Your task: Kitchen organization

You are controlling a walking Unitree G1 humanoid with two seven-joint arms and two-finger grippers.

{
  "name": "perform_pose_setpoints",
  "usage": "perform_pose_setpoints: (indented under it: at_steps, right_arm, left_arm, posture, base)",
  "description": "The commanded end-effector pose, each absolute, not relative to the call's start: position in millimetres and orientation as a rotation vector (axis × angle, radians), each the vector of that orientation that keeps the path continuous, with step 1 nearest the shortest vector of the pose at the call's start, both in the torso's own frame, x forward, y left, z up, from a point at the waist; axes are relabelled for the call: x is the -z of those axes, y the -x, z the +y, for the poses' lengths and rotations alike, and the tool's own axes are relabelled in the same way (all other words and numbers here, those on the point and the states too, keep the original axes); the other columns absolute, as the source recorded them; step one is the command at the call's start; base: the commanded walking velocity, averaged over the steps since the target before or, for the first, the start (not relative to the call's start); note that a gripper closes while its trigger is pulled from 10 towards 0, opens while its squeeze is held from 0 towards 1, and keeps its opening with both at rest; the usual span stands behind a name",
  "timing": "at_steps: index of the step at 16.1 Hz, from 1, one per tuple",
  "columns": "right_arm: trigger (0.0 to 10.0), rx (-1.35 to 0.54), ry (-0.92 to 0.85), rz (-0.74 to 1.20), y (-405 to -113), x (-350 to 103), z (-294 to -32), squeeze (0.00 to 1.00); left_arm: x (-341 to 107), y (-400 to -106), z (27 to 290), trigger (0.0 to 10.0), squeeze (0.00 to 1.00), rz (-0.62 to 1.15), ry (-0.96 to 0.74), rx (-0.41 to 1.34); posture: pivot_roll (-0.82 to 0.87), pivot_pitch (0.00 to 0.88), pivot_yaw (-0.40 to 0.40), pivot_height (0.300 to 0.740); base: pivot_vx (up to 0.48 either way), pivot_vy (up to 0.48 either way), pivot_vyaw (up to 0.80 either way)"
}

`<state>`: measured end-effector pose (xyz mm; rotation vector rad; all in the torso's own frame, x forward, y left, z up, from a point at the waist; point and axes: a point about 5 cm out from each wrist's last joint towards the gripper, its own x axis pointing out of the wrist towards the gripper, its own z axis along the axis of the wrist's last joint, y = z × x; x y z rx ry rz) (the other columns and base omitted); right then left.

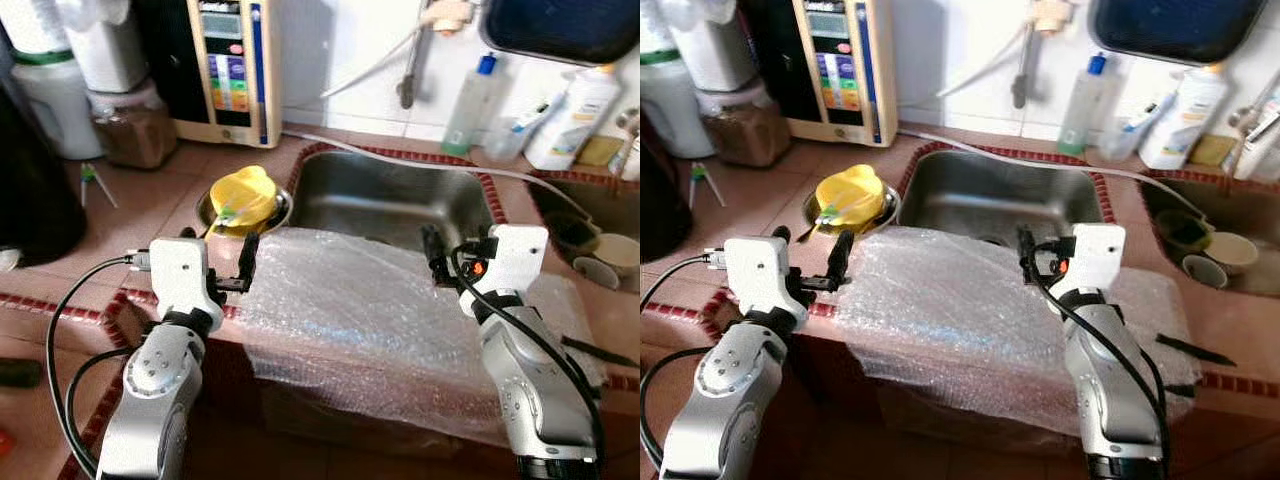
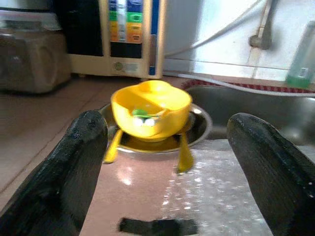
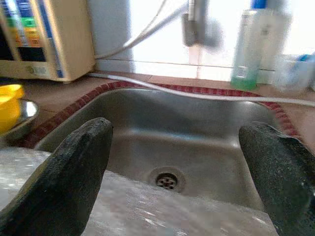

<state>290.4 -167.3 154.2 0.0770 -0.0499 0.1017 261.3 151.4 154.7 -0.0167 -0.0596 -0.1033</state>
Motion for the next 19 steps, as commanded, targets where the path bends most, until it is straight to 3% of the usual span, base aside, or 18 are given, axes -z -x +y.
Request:
perform_pose_setpoints:
  at_steps: [1,14,19]
  right_arm:
    - [10.0,-0.100,-0.072,-0.046,-291.1,-155.1,-167.3,0.00]
    - [10.0,-0.100,-0.082,-0.047,-293.1,-153.8,-166.1,0.00]
    - [10.0,-0.089,-0.121,-0.050,-293.1,-149.8,-157.9,0.00]
  left_arm:
    - [-155.5,-261.3,152.3,10.0,0.00,-0.056,0.019,0.107]
    - [-154.0,-262.8,154.9,10.0,0.00,-0.048,0.000,0.112]
    - [-154.0,-261.0,161.4,10.0,0.00,-0.031,-0.005,0.116]
  posture:
    - [-0.02,0.007,-0.047,0.740]
    - [-0.01,0.000,-0.037,0.740]
    - [0.01,0.004,0.004,0.740]
  base:
    - [0.000,-0.262,0.00]
    - [0.000,-0.391,0.00]
    - [0.000,0.000,0.00]
